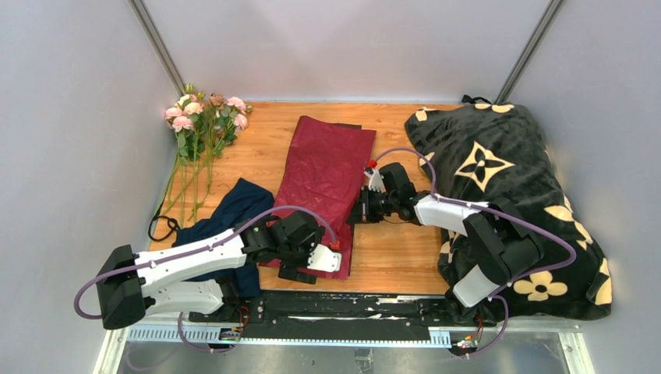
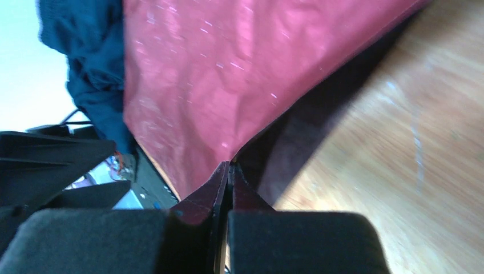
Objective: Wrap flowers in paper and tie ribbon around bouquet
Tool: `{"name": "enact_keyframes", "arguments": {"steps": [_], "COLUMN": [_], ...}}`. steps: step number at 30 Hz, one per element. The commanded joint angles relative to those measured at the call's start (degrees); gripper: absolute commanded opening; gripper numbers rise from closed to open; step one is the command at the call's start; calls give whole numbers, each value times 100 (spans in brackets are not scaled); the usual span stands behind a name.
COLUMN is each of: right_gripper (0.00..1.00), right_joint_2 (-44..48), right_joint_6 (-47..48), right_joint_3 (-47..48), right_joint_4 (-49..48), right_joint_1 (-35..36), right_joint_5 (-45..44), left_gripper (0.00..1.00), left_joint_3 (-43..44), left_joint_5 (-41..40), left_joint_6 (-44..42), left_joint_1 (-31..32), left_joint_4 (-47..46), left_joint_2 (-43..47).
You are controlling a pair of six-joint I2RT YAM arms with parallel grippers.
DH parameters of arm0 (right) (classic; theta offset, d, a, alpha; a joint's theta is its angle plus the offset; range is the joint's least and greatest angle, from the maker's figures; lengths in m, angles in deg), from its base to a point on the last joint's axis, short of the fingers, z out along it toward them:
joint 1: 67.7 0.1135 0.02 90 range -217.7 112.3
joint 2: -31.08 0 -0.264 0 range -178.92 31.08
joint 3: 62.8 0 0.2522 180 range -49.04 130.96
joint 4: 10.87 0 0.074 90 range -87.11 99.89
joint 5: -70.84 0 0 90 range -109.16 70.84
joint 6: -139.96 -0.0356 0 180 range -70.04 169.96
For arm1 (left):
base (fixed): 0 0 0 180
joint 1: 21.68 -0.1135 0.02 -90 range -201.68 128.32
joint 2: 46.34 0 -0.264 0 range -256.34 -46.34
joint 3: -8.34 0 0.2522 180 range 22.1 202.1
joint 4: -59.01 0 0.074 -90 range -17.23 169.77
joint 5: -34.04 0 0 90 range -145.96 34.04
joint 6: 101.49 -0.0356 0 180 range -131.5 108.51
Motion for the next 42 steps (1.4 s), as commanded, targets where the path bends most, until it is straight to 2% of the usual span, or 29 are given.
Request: {"name": "enact_keyframes", "arguments": {"steps": [1,4,8,15,18,22,26,30,35,39,40,41,42], "right_gripper": [0,0,0,0,0,0,0,0,0,0,0,0,0], "right_joint_2": [139,469,735,724,613,432,313,295,315,336,354,363,380], "right_joint_6": [-449,-697,-856,-1271,-1337,-1367,-1390,-1456,-1470,-1470,-1459,-1438,-1404], "right_joint_3": [527,862,1279,1616,1784,2027,2188,2231,2305,2296,2289,2286,2294], "right_joint_4": [-278,-160,58,124,145,223,305,333,338,366,377,397,423], "right_joint_1": [283,307,422,589,707,820,912,965,1090,1127,1127,1127,1127], "right_joint_5": [-59,-392,-935,-1836,-2056,-2179,-2303,-2485,-2600,-2656,-2666,-2666,-2673], "left_gripper": [100,100,100,100,100,100,100,100,100,100,98,92,78], "left_joint_3": [197,311,651,1151,1393,974,584,552,253,435,476,498,511], "left_joint_5": [-570,-1057,-1258,-881,-646,-315,-545,-512,-1498,-1944,-2106,-2264,-2397], "left_joint_6": [58,-41,-72,702,1119,1344,1298,1281,1561,1796,1821,1837,1870], "left_joint_1": [46,38,31,10,-245,-306,-306,-313,-312,-306,-306,-308,-322], "left_joint_4": [-55,67,300,290,208,-66,-217,-204,-1261,-1502,-1545,-1584,-1630], "left_joint_2": [470,879,1304,1172,1143,1288,1564,1757,1351,949,916,904,913]}}
